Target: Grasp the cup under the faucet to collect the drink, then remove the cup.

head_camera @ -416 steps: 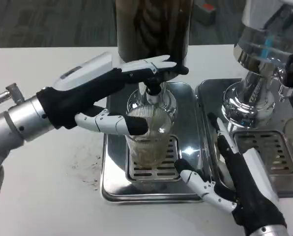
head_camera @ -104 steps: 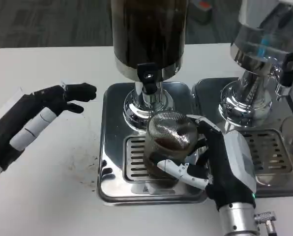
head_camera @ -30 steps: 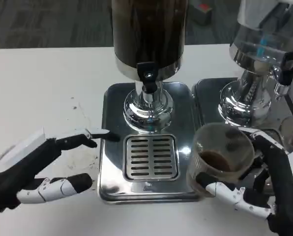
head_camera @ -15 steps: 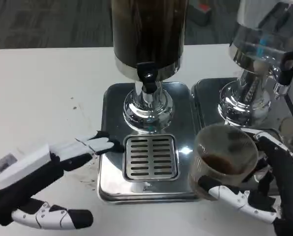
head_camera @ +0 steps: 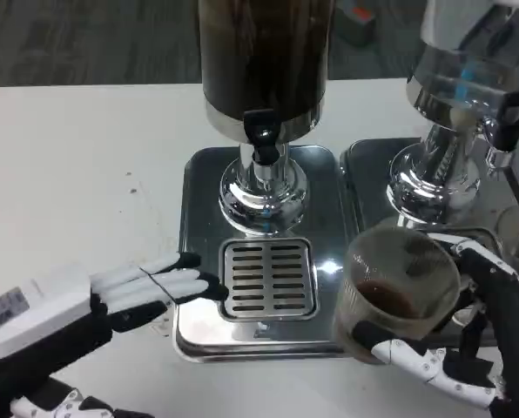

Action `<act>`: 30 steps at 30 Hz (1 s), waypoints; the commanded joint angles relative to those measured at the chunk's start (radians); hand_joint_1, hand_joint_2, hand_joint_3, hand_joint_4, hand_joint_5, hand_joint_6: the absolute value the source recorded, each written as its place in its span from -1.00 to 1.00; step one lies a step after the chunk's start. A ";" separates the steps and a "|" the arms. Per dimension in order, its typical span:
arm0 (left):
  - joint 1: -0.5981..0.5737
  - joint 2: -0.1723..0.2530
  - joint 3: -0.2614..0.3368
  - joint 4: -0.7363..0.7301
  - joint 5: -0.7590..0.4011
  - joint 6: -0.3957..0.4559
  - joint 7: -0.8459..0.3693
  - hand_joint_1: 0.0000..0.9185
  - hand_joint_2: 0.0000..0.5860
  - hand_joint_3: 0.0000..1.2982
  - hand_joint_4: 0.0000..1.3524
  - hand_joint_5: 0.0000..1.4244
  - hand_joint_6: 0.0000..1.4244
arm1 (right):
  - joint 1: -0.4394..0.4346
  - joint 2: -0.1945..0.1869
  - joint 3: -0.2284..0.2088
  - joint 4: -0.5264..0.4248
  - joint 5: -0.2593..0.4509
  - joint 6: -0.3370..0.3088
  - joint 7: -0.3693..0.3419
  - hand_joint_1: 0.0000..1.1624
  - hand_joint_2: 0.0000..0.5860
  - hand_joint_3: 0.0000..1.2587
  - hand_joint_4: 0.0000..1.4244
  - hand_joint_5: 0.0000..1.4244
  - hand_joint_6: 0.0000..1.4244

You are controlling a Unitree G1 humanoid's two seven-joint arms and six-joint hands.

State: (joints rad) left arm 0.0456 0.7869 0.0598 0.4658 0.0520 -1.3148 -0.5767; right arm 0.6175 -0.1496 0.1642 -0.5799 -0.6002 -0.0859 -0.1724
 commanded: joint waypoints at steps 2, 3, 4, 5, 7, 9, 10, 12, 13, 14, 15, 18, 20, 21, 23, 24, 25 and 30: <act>0.025 0.040 -0.018 -0.029 -0.006 -0.028 0.022 -1.00 -0.58 -0.77 -0.99 -0.97 -0.75 | 0.014 0.001 -0.011 -0.046 0.015 -0.041 -0.001 0.38 -0.29 -0.08 -0.12 0.20 0.64; 0.028 0.044 -0.020 -0.032 -0.011 -0.028 0.024 -1.00 -0.58 -0.77 -0.99 -0.97 -0.75 | 0.017 0.001 -0.011 -0.048 0.016 -0.042 -0.001 0.38 -0.30 -0.08 -0.12 0.20 0.64; 0.030 0.047 -0.022 -0.035 -0.014 -0.027 0.026 -1.00 -0.58 -0.77 -0.99 -0.97 -0.75 | 0.020 0.000 -0.011 -0.049 0.016 -0.043 0.000 0.38 -0.30 -0.08 -0.11 0.20 0.64; 0.032 0.050 -0.024 -0.038 -0.016 -0.027 0.028 -1.00 -0.58 -0.77 -0.99 -0.97 -0.75 | 0.023 -0.001 -0.012 -0.050 0.017 -0.044 0.000 0.38 -0.30 -0.08 -0.11 0.20 0.64; 0.037 0.056 -0.026 -0.042 -0.021 -0.027 0.031 -1.00 -0.59 -0.77 -0.99 -0.97 -0.75 | 0.032 -0.001 -0.011 -0.054 0.018 -0.046 0.001 0.38 -0.30 -0.08 -0.11 0.20 0.64; 0.041 0.061 -0.030 -0.043 -0.024 -0.028 0.033 -1.00 -0.59 -0.77 -0.99 -0.97 -0.75 | 0.039 -0.001 -0.011 -0.056 0.019 -0.048 0.003 0.38 -0.30 -0.08 -0.11 0.20 0.64; 0.044 0.065 -0.033 -0.044 -0.026 -0.030 0.034 -1.00 -0.60 -0.77 -0.99 -0.97 -0.75 | 0.041 0.000 -0.011 -0.057 0.019 -0.049 0.003 0.38 -0.30 -0.08 -0.11 0.20 0.64; 0.049 0.070 -0.036 -0.047 -0.028 -0.035 0.036 -1.00 -0.60 -0.77 -0.99 -0.97 -0.75 | 0.049 0.000 -0.010 -0.059 0.020 -0.052 0.003 0.38 -0.31 -0.08 -0.11 0.20 0.64; 0.052 0.072 -0.038 -0.048 -0.029 -0.038 0.038 -1.00 -0.61 -0.76 -0.99 -0.97 -0.75 | 0.051 0.000 -0.010 -0.059 0.020 -0.054 0.002 0.38 -0.31 -0.08 -0.11 0.20 0.64; 0.054 0.073 -0.040 -0.049 -0.029 -0.039 0.040 -1.00 -0.61 -0.76 -0.99 -0.97 -0.75 | 0.053 0.000 -0.010 -0.060 0.020 -0.056 0.001 0.38 -0.31 -0.07 -0.11 0.20 0.65; 0.056 0.075 -0.040 -0.050 -0.028 -0.041 0.042 -1.00 -0.61 -0.76 -0.99 -0.97 -0.75 | 0.056 0.001 -0.010 -0.061 0.021 -0.058 0.000 0.38 -0.30 -0.07 -0.11 0.20 0.65; 0.059 0.079 -0.040 -0.053 -0.027 -0.044 0.050 -1.00 -0.61 -0.76 -0.99 -0.97 -0.75 | 0.060 0.002 -0.011 -0.062 0.022 -0.063 -0.002 0.39 -0.29 -0.07 -0.11 0.20 0.66; 0.061 0.082 -0.040 -0.055 -0.026 -0.044 0.053 -1.00 -0.61 -0.76 -0.99 -0.97 -0.75 | 0.062 0.003 -0.011 -0.061 0.023 -0.066 -0.001 0.39 -0.29 -0.07 -0.11 0.20 0.67; 0.064 0.083 -0.040 -0.056 -0.026 -0.046 0.055 -1.00 -0.61 -0.76 -0.99 -0.97 -0.75 | 0.063 0.003 -0.012 -0.061 0.022 -0.067 -0.001 0.39 -0.29 -0.07 -0.11 0.20 0.67; 0.068 0.086 -0.039 -0.057 -0.023 -0.050 0.058 -1.00 -0.62 -0.76 -0.99 -0.97 -0.75 | 0.063 0.003 -0.012 -0.060 0.024 -0.069 0.000 0.39 -0.28 -0.07 -0.10 0.20 0.67; 0.069 0.087 -0.039 -0.057 -0.022 -0.052 0.060 -1.00 -0.62 -0.76 -0.99 -0.97 -0.75 | 0.063 0.003 -0.012 -0.060 0.023 -0.071 -0.001 0.39 -0.30 -0.07 -0.10 0.21 0.67; 0.070 0.087 -0.038 -0.057 -0.021 -0.054 0.062 -1.00 -0.62 -0.76 -0.99 -0.97 -0.75 | 0.064 0.003 -0.012 -0.060 0.023 -0.072 -0.002 0.39 -0.30 -0.07 -0.10 0.21 0.67; 0.073 0.089 -0.033 -0.059 -0.019 -0.059 0.071 -1.00 -0.62 -0.75 -0.98 -0.97 -0.75 | 0.064 0.003 -0.014 -0.061 0.023 -0.074 -0.002 0.40 -0.33 -0.06 -0.09 0.21 0.67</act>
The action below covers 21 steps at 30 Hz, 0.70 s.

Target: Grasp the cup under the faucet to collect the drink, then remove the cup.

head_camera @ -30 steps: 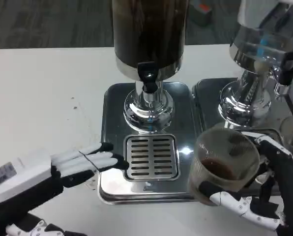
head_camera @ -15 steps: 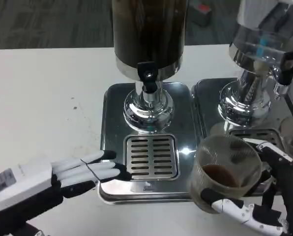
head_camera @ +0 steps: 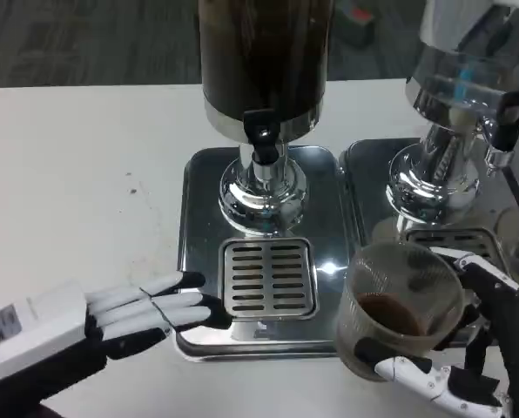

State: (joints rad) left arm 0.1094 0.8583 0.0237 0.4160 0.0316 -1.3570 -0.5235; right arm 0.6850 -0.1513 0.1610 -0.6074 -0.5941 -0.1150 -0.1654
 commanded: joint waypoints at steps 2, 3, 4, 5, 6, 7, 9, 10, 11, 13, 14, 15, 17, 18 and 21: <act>0.011 0.020 0.001 -0.010 0.001 -0.013 0.020 -1.00 -0.62 -0.75 -0.98 -0.97 -0.75 | -0.003 0.005 -0.012 -0.034 0.017 -0.045 -0.010 0.40 -0.33 -0.06 -0.09 0.22 0.67; 0.011 0.021 0.000 -0.009 0.002 -0.012 0.021 -1.00 -0.62 -0.75 -0.98 -0.97 -0.75 | -0.004 0.005 -0.013 -0.034 0.017 -0.046 -0.010 0.40 -0.33 -0.06 -0.09 0.22 0.67; 0.010 0.021 0.001 -0.007 0.003 -0.011 0.022 -1.00 -0.62 -0.75 -0.98 -0.97 -0.75 | -0.005 0.005 -0.014 -0.034 0.017 -0.046 -0.011 0.40 -0.33 -0.06 -0.09 0.22 0.67; 0.009 0.021 0.001 -0.006 0.003 -0.012 0.023 -1.00 -0.62 -0.75 -0.98 -0.97 -0.75 | -0.005 0.005 -0.015 -0.033 0.018 -0.046 -0.010 0.40 -0.33 -0.06 -0.09 0.22 0.67; 0.009 0.021 0.002 -0.005 0.004 -0.012 0.024 -1.00 -0.62 -0.75 -0.98 -0.97 -0.75 | -0.006 0.006 -0.015 -0.033 0.018 -0.046 -0.010 0.40 -0.34 -0.06 -0.09 0.22 0.67; 0.009 0.021 0.003 -0.005 0.004 -0.013 0.025 -1.00 -0.62 -0.75 -0.98 -0.97 -0.75 | -0.005 0.006 -0.016 -0.033 0.018 -0.046 -0.010 0.40 -0.34 -0.06 -0.09 0.22 0.67; 0.010 0.022 0.004 -0.006 0.006 -0.016 0.025 -1.00 -0.62 -0.75 -0.98 -0.97 -0.75 | -0.004 0.007 -0.017 -0.033 0.019 -0.047 -0.008 0.40 -0.34 -0.06 -0.09 0.22 0.67; 0.010 0.022 0.005 -0.006 0.007 -0.017 0.025 -1.00 -0.62 -0.75 -0.98 -0.97 -0.75 | -0.003 0.007 -0.017 -0.033 0.018 -0.048 -0.007 0.40 -0.34 -0.06 -0.09 0.22 0.67; 0.010 0.022 0.006 -0.006 0.008 -0.018 0.026 -1.00 -0.62 -0.75 -0.98 -0.97 -0.75 | -0.003 0.007 -0.018 -0.032 0.018 -0.049 -0.007 0.40 -0.34 -0.06 -0.09 0.22 0.67; 0.011 0.023 0.005 -0.006 0.008 -0.019 0.026 -1.00 -0.62 -0.75 -0.98 -0.97 -0.75 | -0.003 0.009 -0.018 -0.032 0.019 -0.050 -0.006 0.40 -0.34 -0.06 -0.09 0.22 0.67; 0.011 0.023 0.005 -0.007 0.008 -0.020 0.027 -1.00 -0.62 -0.75 -0.98 -0.97 -0.75 | -0.002 0.009 -0.019 -0.031 0.019 -0.052 -0.007 0.40 -0.34 -0.06 -0.09 0.22 0.67; 0.012 0.023 0.005 -0.008 0.009 -0.019 0.027 -1.00 -0.62 -0.75 -0.98 -0.97 -0.75 | -0.002 0.009 -0.020 -0.031 0.020 -0.054 -0.008 0.41 -0.34 -0.06 -0.09 0.22 0.67; 0.012 0.023 0.004 -0.008 0.010 -0.016 0.026 -1.00 -0.62 -0.75 -0.98 -0.97 -0.75 | -0.001 0.009 -0.021 -0.030 0.021 -0.057 -0.009 0.41 -0.33 -0.06 -0.09 0.22 0.67; 0.012 0.023 0.003 -0.007 0.008 -0.014 0.026 -1.00 -0.62 -0.75 -0.98 -0.97 -0.75 | -0.001 0.009 -0.022 -0.030 0.022 -0.058 -0.008 0.41 -0.33 -0.06 -0.09 0.22 0.67; 0.013 0.022 0.003 -0.007 0.005 -0.010 0.027 -1.00 -0.62 -0.74 -0.97 -0.97 -0.75 | -0.002 0.010 -0.026 -0.033 0.023 -0.059 -0.006 0.42 -0.33 -0.05 -0.08 0.23 0.67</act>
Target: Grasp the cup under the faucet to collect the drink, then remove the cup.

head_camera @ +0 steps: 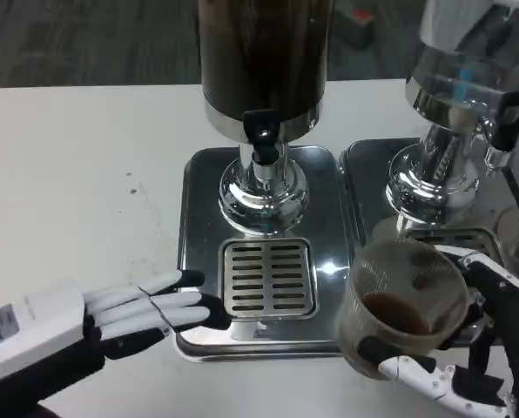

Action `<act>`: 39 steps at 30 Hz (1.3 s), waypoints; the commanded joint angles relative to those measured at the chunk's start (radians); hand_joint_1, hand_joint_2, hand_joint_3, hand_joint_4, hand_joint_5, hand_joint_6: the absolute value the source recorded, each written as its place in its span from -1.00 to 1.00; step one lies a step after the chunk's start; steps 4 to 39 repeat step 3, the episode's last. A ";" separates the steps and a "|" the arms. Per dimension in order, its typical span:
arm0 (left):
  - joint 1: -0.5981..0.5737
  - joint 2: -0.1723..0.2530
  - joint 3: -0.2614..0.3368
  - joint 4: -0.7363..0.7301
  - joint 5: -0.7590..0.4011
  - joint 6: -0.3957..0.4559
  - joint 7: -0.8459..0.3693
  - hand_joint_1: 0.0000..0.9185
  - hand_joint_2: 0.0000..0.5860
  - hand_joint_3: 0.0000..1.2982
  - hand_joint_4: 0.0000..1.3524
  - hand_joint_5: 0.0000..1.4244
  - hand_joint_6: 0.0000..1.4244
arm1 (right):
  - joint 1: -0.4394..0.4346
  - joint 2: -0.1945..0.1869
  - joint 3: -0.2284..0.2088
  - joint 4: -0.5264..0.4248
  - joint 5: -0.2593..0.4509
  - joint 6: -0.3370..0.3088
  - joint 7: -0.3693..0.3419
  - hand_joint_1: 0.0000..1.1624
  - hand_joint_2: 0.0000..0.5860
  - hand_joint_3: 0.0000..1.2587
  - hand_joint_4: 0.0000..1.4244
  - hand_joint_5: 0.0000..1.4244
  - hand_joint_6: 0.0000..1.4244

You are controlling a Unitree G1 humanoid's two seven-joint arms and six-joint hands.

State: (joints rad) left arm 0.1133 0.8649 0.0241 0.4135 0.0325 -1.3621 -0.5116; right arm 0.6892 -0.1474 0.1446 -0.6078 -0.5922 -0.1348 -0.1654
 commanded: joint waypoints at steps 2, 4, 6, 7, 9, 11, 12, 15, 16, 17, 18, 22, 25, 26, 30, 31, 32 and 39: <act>0.011 0.015 0.003 -0.005 0.004 -0.004 0.016 -1.00 -0.62 -0.74 -0.97 -0.97 -0.75 | -0.005 0.005 -0.011 -0.033 0.022 -0.039 -0.004 0.42 -0.33 -0.05 -0.08 0.24 0.67; 0.011 0.015 0.002 -0.004 0.003 -0.004 0.016 -1.00 -0.62 -0.74 -0.97 -0.97 -0.75 | -0.005 0.004 -0.012 -0.034 0.023 -0.039 -0.003 0.42 -0.33 -0.05 -0.08 0.24 0.67; 0.011 0.015 0.002 -0.004 0.003 -0.004 0.016 -1.00 -0.62 -0.74 -0.97 -0.97 -0.75 | -0.005 0.004 -0.012 -0.034 0.023 -0.039 -0.003 0.42 -0.33 -0.05 -0.08 0.24 0.67; 0.011 0.015 0.002 -0.004 0.003 -0.004 0.016 -1.00 -0.62 -0.74 -0.97 -0.97 -0.75 | -0.005 0.004 -0.012 -0.034 0.023 -0.039 -0.003 0.42 -0.33 -0.05 -0.08 0.24 0.67; 0.011 0.015 0.002 -0.004 0.003 -0.004 0.016 -1.00 -0.62 -0.74 -0.97 -0.97 -0.75 | -0.005 0.004 -0.012 -0.034 0.023 -0.039 -0.003 0.42 -0.33 -0.05 -0.08 0.24 0.67; 0.011 0.015 0.002 -0.004 0.003 -0.004 0.016 -1.00 -0.62 -0.74 -0.97 -0.97 -0.75 | -0.005 0.004 -0.012 -0.034 0.023 -0.039 -0.003 0.42 -0.33 -0.05 -0.08 0.24 0.67; 0.011 0.015 0.002 -0.004 0.003 -0.004 0.016 -1.00 -0.62 -0.74 -0.97 -0.97 -0.75 | -0.005 0.004 -0.012 -0.034 0.023 -0.039 -0.003 0.42 -0.33 -0.05 -0.08 0.24 0.67; 0.011 0.015 0.002 -0.004 0.003 -0.004 0.016 -1.00 -0.62 -0.74 -0.97 -0.97 -0.75 | -0.005 0.004 -0.012 -0.034 0.023 -0.039 -0.003 0.42 -0.33 -0.05 -0.08 0.24 0.67; 0.011 0.015 0.002 -0.004 0.003 -0.004 0.016 -1.00 -0.62 -0.74 -0.97 -0.97 -0.75 | -0.005 0.004 -0.012 -0.034 0.023 -0.039 -0.003 0.42 -0.33 -0.05 -0.08 0.24 0.67; 0.011 0.015 0.002 -0.004 0.003 -0.004 0.016 -1.00 -0.62 -0.74 -0.97 -0.97 -0.75 | -0.005 0.004 -0.012 -0.034 0.023 -0.039 -0.003 0.42 -0.33 -0.05 -0.08 0.24 0.67; 0.011 0.015 0.002 -0.004 0.003 -0.004 0.016 -1.00 -0.62 -0.74 -0.97 -0.97 -0.75 | -0.005 0.004 -0.012 -0.034 0.023 -0.039 -0.003 0.42 -0.33 -0.05 -0.08 0.24 0.67; 0.011 0.015 0.002 -0.004 0.003 -0.004 0.016 -1.00 -0.62 -0.74 -0.97 -0.97 -0.75 | -0.005 0.004 -0.012 -0.034 0.023 -0.039 -0.003 0.42 -0.33 -0.05 -0.08 0.24 0.67; 0.011 0.015 0.002 -0.004 0.003 -0.004 0.016 -1.00 -0.62 -0.74 -0.97 -0.97 -0.75 | -0.005 0.004 -0.012 -0.034 0.023 -0.039 -0.003 0.42 -0.33 -0.05 -0.08 0.24 0.67; 0.011 0.015 0.002 -0.004 0.003 -0.004 0.016 -1.00 -0.62 -0.74 -0.97 -0.97 -0.75 | -0.005 0.004 -0.012 -0.034 0.023 -0.039 -0.003 0.42 -0.33 -0.05 -0.08 0.24 0.67; 0.011 0.015 0.002 -0.004 0.003 -0.004 0.016 -1.00 -0.62 -0.74 -0.97 -0.97 -0.75 | -0.005 0.004 -0.012 -0.034 0.023 -0.039 -0.003 0.42 -0.33 -0.05 -0.08 0.24 0.67; 0.011 0.015 0.002 -0.004 0.003 -0.004 0.016 -1.00 -0.62 -0.74 -0.97 -0.97 -0.75 | -0.005 0.004 -0.012 -0.034 0.023 -0.039 -0.003 0.42 -0.33 -0.05 -0.08 0.24 0.67; 0.011 0.015 0.002 -0.004 0.003 -0.004 0.016 -1.00 -0.62 -0.74 -0.97 -0.97 -0.75 | -0.005 0.004 -0.012 -0.034 0.023 -0.039 -0.003 0.42 -0.33 -0.05 -0.08 0.24 0.67; 0.011 0.015 0.002 -0.004 0.003 -0.004 0.016 -1.00 -0.62 -0.74 -0.97 -0.97 -0.75 | -0.005 0.004 -0.012 -0.034 0.023 -0.039 -0.003 0.42 -0.33 -0.05 -0.08 0.24 0.67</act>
